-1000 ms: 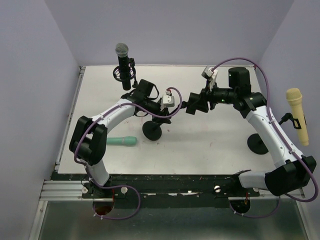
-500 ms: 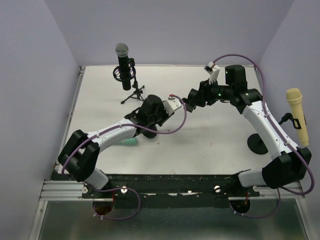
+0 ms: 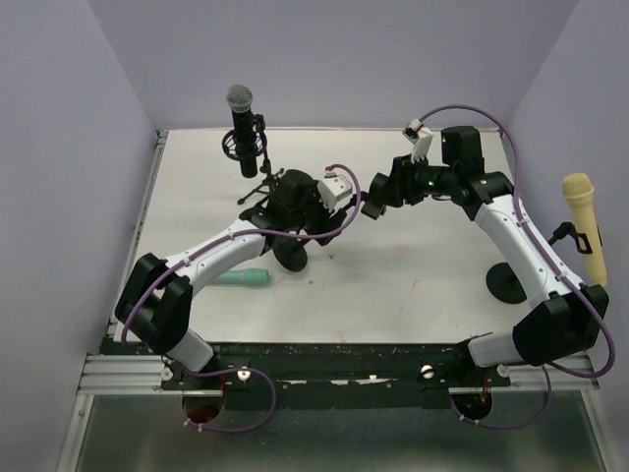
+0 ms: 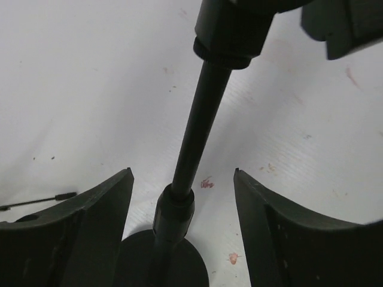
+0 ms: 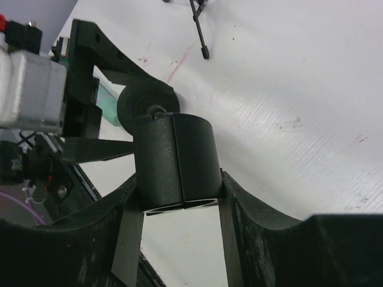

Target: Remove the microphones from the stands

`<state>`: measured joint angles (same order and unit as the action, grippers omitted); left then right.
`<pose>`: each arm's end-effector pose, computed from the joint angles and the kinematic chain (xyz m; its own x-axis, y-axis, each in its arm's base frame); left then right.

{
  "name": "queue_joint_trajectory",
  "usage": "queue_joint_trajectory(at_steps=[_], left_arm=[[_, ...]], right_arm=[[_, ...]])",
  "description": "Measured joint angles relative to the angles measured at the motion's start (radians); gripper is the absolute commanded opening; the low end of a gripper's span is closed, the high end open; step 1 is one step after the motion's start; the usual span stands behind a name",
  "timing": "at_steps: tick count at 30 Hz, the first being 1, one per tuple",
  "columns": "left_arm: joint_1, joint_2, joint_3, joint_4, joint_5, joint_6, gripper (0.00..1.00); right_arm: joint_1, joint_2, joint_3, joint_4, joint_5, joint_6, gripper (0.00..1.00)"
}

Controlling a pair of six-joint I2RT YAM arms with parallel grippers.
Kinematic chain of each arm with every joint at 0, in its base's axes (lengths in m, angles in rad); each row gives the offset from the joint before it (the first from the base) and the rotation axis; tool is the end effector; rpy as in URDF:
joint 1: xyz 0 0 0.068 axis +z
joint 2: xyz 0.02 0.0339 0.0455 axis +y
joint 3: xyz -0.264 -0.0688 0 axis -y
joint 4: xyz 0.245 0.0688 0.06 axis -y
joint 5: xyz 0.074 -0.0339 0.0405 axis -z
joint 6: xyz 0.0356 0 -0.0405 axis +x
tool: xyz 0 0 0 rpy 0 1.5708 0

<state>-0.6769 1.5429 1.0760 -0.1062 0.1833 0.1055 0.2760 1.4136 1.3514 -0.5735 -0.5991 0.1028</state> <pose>0.2688 -0.2243 0.2616 -0.3429 0.4084 -0.8460 0.7757 0.6310 -0.0098 0.2929 0.1038 0.3575 -0.6362 -0.0921 -0.7660 -0.5995 0.6840 0.4156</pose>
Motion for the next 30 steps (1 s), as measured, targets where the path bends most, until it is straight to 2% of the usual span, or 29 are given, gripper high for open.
queue_joint_trajectory(at_steps=[2, 6, 10, 15, 19, 28, 29, 30], left_arm=[[0.036, -0.005, 0.026, -0.03, 0.137, 0.033, 0.67], [0.1, 0.0, 0.1, -0.178, 0.409, 0.19, 0.64], [0.132, 0.029, 0.155, -0.277, 0.539, 0.345, 0.63], [0.161, 0.109, 0.199, -0.354, 0.591, 0.447, 0.6], [0.175, 0.164, 0.211, -0.396, 0.614, 0.5, 0.54], [0.158, 0.169, 0.211, -0.328, 0.619, 0.468, 0.52], [0.15, 0.169, 0.211, -0.312, 0.618, 0.463, 0.49], [0.144, 0.169, 0.21, -0.3, 0.618, 0.459, 0.4]], right_arm=[[0.0, -0.005, 0.0, -0.005, -0.001, -0.031, 0.01], [0.008, -0.034, -0.005, -0.015, -0.008, -0.127, 0.01], [0.009, -0.089, -0.027, -0.031, -0.023, -0.261, 0.01], [0.01, -0.138, -0.048, -0.048, -0.038, -0.38, 0.01], [0.01, -0.153, -0.055, -0.052, -0.042, -0.418, 0.01], [0.01, -0.179, -0.082, -0.049, -0.046, -0.426, 0.01], [0.01, -0.18, -0.084, -0.049, -0.047, -0.424, 0.01], [0.01, -0.18, -0.084, -0.048, -0.047, -0.42, 0.01]])
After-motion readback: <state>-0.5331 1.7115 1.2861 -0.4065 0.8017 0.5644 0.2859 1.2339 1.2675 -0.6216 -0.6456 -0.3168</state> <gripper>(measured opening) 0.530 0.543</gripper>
